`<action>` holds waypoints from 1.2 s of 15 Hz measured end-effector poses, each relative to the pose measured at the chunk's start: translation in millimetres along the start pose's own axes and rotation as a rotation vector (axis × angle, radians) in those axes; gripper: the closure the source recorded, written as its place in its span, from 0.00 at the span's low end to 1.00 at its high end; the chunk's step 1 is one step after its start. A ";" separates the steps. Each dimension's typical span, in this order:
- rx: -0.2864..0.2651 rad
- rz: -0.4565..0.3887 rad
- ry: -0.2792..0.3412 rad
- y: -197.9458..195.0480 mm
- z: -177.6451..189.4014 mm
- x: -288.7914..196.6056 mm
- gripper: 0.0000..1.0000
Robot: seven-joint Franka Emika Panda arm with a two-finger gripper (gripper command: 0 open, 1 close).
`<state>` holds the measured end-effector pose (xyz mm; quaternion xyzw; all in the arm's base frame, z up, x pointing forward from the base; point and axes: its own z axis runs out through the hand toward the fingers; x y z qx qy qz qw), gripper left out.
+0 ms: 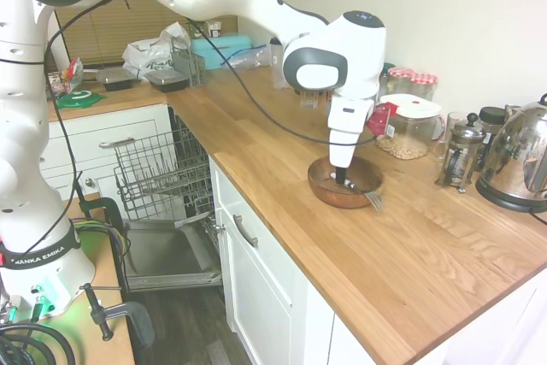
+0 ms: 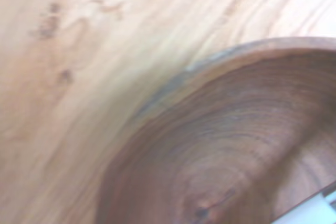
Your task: Put the fork in the dishwasher
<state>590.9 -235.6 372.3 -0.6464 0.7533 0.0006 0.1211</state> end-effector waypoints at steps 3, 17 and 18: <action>-0.007 0.013 0.008 1.1 7.6 3.2 1.00; -0.024 0.013 0.028 0.3 25.0 -1.4 1.00; -0.025 0.012 0.028 0.1 25.5 -1.6 1.00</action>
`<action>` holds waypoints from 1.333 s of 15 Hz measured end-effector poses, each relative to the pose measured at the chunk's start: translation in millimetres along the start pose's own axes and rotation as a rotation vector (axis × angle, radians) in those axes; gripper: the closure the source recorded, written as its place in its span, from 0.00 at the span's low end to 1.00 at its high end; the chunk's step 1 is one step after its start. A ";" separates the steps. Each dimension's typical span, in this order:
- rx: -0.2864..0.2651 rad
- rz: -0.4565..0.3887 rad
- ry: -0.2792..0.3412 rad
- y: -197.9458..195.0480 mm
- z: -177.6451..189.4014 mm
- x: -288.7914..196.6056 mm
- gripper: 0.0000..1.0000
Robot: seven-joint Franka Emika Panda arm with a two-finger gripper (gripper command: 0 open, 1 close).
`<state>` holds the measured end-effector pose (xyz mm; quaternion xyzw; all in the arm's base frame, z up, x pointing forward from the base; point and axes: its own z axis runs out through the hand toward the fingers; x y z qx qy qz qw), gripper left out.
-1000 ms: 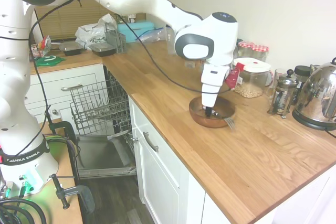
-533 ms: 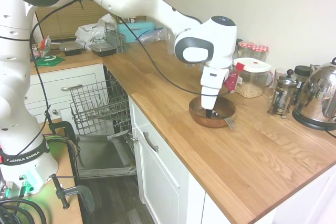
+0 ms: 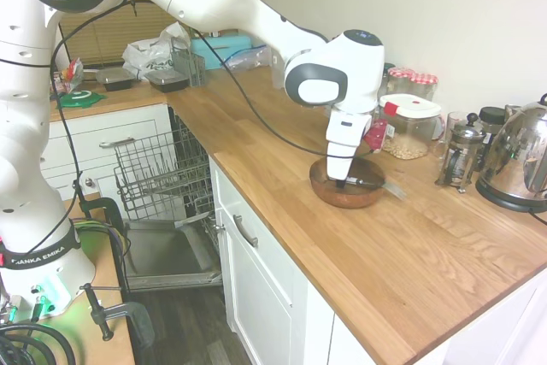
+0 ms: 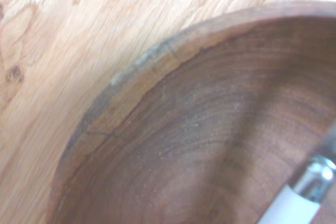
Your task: Put the fork in the dishwasher
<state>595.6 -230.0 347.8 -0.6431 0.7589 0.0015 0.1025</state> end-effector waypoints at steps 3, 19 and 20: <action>0.009 -0.002 0.005 -2.0 -1.3 0.0 1.00; 0.287 -0.373 0.134 120.3 -122.0 -136.5 1.00; 0.285 -0.429 0.172 138.2 -123.3 -166.3 1.00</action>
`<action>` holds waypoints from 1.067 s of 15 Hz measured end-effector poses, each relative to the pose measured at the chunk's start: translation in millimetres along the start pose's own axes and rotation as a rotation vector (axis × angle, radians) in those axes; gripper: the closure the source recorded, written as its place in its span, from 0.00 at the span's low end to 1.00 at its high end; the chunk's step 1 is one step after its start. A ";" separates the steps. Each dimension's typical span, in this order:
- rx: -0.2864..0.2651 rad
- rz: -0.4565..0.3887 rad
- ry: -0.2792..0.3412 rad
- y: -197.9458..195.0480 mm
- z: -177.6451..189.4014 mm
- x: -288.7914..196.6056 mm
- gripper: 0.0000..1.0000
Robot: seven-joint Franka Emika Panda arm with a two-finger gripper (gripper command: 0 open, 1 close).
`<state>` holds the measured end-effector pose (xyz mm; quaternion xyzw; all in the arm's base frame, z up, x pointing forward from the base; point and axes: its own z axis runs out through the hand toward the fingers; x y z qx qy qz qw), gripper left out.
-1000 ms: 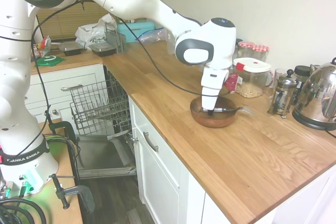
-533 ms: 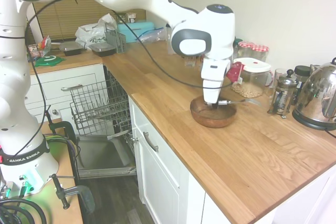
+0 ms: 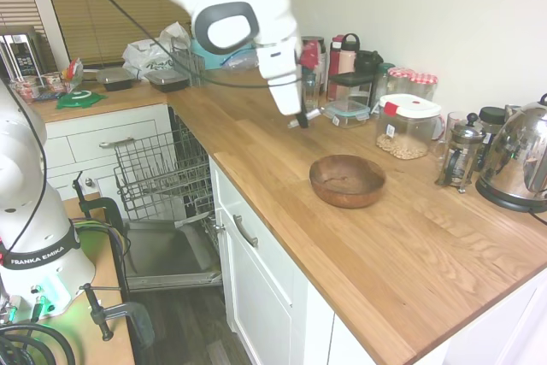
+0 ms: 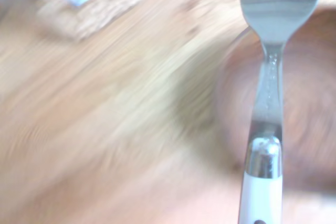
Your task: Put the fork in the dishwasher
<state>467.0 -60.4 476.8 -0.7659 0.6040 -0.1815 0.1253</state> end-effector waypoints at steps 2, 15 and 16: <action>-0.039 -0.133 0.049 10.4 -16.6 -79.9 1.00; -0.344 -0.577 0.205 128.0 17.7 -503.7 1.00; -0.363 -0.597 0.224 134.0 25.8 -509.4 1.00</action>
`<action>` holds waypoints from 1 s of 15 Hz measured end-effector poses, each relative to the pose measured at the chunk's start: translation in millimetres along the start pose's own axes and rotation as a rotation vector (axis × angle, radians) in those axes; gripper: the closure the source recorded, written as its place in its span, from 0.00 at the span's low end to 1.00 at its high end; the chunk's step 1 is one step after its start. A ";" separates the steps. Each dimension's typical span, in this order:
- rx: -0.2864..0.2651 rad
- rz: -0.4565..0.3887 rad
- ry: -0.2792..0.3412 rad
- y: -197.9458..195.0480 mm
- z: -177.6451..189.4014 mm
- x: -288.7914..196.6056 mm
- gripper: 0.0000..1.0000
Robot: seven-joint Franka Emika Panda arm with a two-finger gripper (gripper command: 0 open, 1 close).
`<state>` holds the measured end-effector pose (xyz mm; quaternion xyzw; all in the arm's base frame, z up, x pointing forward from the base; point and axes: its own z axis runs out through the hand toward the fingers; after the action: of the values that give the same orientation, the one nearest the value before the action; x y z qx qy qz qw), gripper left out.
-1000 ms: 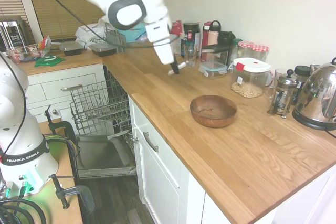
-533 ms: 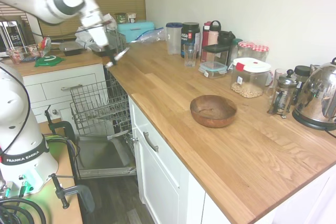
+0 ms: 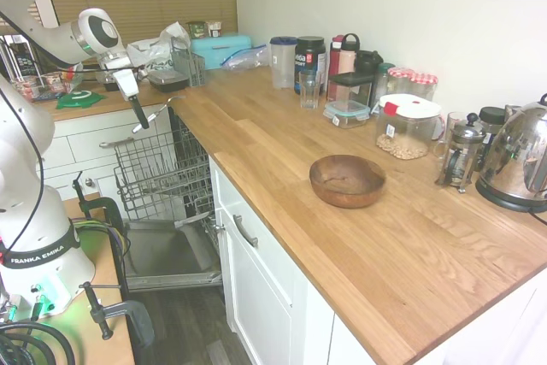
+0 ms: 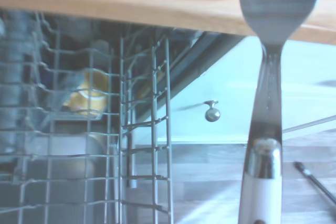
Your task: Put the fork in the dishwasher
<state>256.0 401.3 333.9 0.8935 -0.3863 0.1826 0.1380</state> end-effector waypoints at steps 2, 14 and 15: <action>-0.051 -0.038 -0.004 8.8 8.1 -19.4 1.00; -0.232 -0.210 -0.194 -41.9 84.3 -117.9 1.00; -0.223 -0.252 -0.236 -61.1 99.2 -131.2 1.00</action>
<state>239.8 487.4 181.9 0.9291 -0.3028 0.0138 0.2117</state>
